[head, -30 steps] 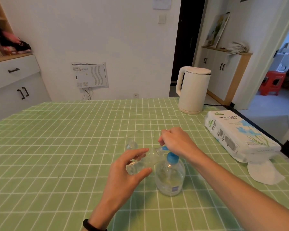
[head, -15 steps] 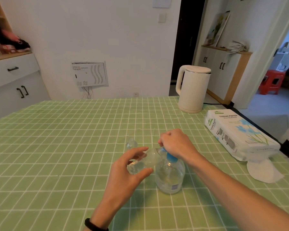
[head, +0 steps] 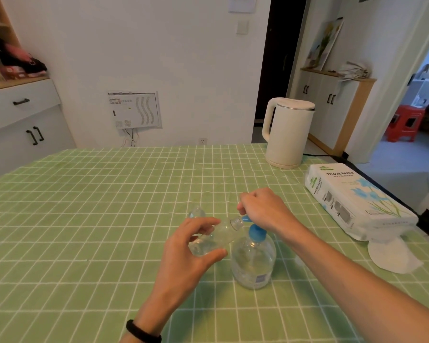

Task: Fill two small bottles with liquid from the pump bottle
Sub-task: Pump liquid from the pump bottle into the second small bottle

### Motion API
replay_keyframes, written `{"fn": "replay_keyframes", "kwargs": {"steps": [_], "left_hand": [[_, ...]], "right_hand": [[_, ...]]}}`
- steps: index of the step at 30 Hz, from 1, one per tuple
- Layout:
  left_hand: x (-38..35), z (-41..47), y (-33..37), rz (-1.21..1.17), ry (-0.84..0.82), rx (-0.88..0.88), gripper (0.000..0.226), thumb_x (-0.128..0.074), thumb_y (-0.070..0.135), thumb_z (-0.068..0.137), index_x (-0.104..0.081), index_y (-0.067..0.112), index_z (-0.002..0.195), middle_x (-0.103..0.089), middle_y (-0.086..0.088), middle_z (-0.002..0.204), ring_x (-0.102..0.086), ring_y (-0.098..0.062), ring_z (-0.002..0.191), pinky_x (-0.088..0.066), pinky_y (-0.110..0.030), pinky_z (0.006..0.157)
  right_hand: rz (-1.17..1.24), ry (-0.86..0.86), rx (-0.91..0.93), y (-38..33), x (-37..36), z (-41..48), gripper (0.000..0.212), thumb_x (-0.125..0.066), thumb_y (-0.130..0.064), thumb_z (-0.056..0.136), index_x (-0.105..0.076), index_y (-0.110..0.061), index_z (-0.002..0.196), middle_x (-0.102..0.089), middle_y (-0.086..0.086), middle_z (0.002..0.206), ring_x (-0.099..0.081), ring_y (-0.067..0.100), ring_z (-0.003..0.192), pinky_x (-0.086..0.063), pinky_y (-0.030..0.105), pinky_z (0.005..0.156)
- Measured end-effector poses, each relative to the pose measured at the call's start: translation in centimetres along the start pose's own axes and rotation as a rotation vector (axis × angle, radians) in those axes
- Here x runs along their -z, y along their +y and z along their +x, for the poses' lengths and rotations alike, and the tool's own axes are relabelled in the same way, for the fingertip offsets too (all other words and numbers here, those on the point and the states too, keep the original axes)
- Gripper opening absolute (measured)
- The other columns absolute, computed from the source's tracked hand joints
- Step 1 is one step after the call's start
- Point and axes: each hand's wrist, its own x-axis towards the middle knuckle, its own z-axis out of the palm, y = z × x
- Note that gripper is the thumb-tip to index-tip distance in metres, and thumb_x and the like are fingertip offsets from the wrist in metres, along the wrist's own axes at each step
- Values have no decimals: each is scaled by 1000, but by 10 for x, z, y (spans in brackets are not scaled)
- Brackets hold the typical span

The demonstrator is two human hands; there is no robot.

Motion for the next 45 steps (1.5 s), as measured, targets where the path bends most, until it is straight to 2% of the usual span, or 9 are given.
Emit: {"fn": "replay_keyframes", "kwargs": {"steps": [7, 11, 15, 24, 32, 38, 45], "left_hand": [[-4, 4, -3, -16, -10, -17, 54, -95, 12, 72, -75, 36, 117, -73, 11, 107, -69, -11, 108, -51, -15, 96], [-7, 4, -2, -16, -14, -16, 54, -95, 15, 73, -75, 37, 118, -73, 12, 107, -69, -10, 108, -51, -15, 96], [-7, 1, 1, -5, -8, -13, 55, -95, 20, 72, -74, 39, 120, -73, 15, 106, -69, -8, 108, -50, -14, 96], [0, -1, 6, -13, 22, 4, 56, -95, 12, 72, -75, 35, 118, -76, 14, 108, -69, -6, 107, -48, -10, 92], [-4, 1, 2, -38, 15, -3, 51, -95, 12, 71, -74, 30, 114, -77, 16, 107, -71, -10, 108, -52, -14, 95], [-7, -2, -1, -48, 7, 9, 46, -95, 10, 72, -72, 28, 107, -77, 13, 104, -72, -13, 107, -54, -22, 97], [-1, -4, 3, -57, 16, 19, 46, -94, 8, 73, -74, 28, 109, -77, 16, 106, -72, -9, 108, -52, -14, 96]], "right_hand": [[-13, 14, -8, 2, -5, 3, 41, -50, -27, 97, -78, 2, 110, -81, 16, 113, -73, 38, 112, -58, 54, 102], [-4, 10, -18, 3, -6, 2, 41, -51, -24, 98, -79, 0, 115, -81, 15, 117, -73, 36, 116, -57, 55, 105], [-1, 15, -19, 3, -6, 0, 42, -50, -25, 99, -79, 0, 116, -81, 15, 118, -74, 36, 116, -57, 55, 106], [-6, -12, -5, -3, 3, 2, 48, -47, -35, 102, -76, -1, 119, -80, 15, 121, -74, 34, 116, -58, 53, 104], [-20, 20, -13, 4, -7, 3, 40, -51, -25, 98, -79, -1, 112, -81, 14, 114, -75, 35, 112, -59, 55, 102], [-10, 31, -17, 8, -11, 2, 41, -49, -27, 98, -79, -1, 110, -81, 13, 111, -75, 34, 110, -59, 52, 101], [10, 19, -23, 4, -3, 0, 45, -48, -30, 100, -77, 1, 116, -80, 16, 118, -74, 36, 115, -58, 54, 104]]}}
